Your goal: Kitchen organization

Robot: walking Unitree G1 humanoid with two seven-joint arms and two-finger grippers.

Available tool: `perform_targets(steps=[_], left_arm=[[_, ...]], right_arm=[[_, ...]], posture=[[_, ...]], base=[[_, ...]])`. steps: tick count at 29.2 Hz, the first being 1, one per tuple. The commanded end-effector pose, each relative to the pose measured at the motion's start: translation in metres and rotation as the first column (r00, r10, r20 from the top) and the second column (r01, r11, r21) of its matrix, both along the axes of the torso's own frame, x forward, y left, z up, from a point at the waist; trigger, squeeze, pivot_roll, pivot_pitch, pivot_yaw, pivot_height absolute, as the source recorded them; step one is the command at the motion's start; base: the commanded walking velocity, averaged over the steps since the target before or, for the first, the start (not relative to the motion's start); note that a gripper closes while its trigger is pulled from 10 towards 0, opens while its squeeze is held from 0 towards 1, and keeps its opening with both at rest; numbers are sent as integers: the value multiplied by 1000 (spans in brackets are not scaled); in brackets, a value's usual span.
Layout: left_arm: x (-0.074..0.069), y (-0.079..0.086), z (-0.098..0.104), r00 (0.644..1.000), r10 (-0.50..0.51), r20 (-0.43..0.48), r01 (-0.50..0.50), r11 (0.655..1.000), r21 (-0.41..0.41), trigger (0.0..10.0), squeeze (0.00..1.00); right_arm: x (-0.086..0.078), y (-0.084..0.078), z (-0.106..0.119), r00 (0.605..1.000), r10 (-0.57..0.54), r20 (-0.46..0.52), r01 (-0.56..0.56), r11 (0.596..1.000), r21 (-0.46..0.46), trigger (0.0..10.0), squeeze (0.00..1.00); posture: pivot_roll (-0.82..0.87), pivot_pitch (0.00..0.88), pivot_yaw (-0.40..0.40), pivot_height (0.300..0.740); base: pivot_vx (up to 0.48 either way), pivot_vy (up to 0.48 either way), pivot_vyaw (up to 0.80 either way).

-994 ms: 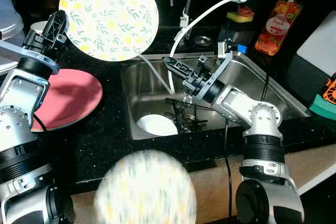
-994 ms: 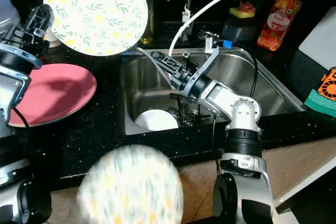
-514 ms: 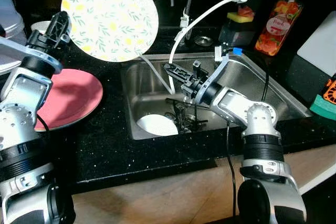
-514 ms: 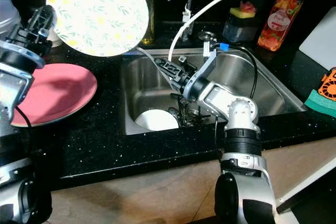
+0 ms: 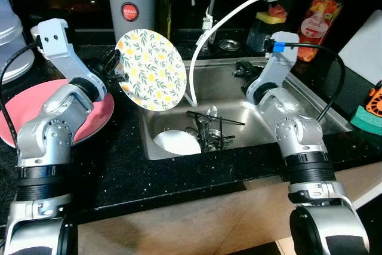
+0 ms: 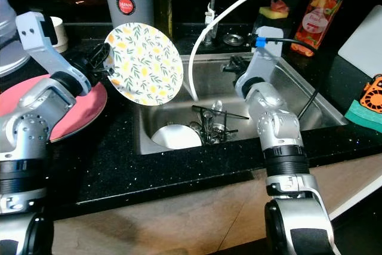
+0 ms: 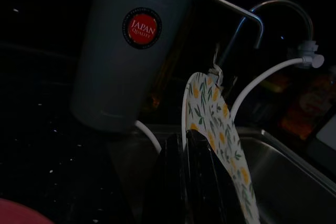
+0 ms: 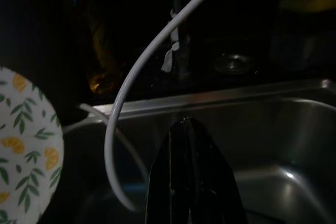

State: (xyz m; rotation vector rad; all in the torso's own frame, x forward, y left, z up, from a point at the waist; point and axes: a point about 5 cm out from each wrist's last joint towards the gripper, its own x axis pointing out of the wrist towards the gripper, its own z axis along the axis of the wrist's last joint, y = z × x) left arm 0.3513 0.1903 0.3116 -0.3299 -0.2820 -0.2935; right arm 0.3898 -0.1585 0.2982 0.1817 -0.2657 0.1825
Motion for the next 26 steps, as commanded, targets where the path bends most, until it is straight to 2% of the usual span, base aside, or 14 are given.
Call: perform_targets(steps=[1,4,5,7,9,10,11,13,16,17,18,19,22,26], left_arm=[[1,-4,0,1000,4,13,-4,1000,3,0,0],[1,-9,-2,1000,-7,20,7,1000,5,0,0],[-2,-13,1,996,-69,65,71,997,-35,0,0],[-4,-15,4,991,-98,88,103,993,-54,0,0],[-7,-17,4,987,-130,100,133,991,-28,0,0],[-8,-17,2,985,-142,96,142,990,9,0,0],[-9,-18,1,983,-160,94,158,987,29,0,0],[-13,-17,-3,976,-195,96,192,980,48,0,0],[-15,-17,-6,972,-215,94,210,976,54,0,0],[-17,-17,-7,968,-232,95,227,972,58,0,0],[-18,-17,-8,966,-241,97,237,970,59,0,0],[-18,-17,-8,966,-241,97,237,970,59,0,0],[-19,-17,-10,963,-254,92,249,966,65,0,0],[-20,-17,-11,958,-271,94,266,962,60,0,0]], right_arm=[[0,-9,-6,999,-41,3,41,999,5,10000,0],[1,-8,-12,999,-9,-34,11,998,64,10000,0],[2,1,-23,985,117,-129,-98,984,148,10000,0],[2,5,-28,973,172,-157,-142,973,185,10000,0],[1,9,-30,962,216,-165,-176,958,228,10000,0],[0,12,-30,957,240,-161,-194,946,259,10000,59],[-1,14,-30,953,260,-154,-206,932,300,10000,1000],[-2,19,-29,937,316,-151,-241,895,375,10000,1000],[-3,23,-29,927,344,-151,-260,877,404,10000,1000],[-4,27,-30,914,376,-150,-280,855,436,10000,953],[-5,31,-30,895,419,-151,-307,827,471,10000,0],[-5,31,-30,895,419,-151,-307,827,471,10000,0],[-8,37,-28,854,500,-147,-359,769,529,10000,0],[-9,41,-28,841,521,-148,-376,758,533,10000,0]], posture=[[-23,96,-43,740],[-25,91,-40,740],[-26,88,-39,740],[-26,88,-39,740],[-26,87,-39,740],[-23,85,-39,740],[-22,83,-39,740],[-21,80,-38,740],[-22,78,-38,740],[-22,77,-38,740],[-21,76,-39,740],[-21,76,-39,740],[-20,74,-41,740],[-22,78,-41,740]], base=[[0,0,0],[0,0,0],[0,0,0],[0,0,0],[0,0,0],[0,0,0],[0,0,0],[0,0,0],[0,0,0],[0,0,0],[0,0,0],[0,0,0],[0,0,0],[0,0,0]])
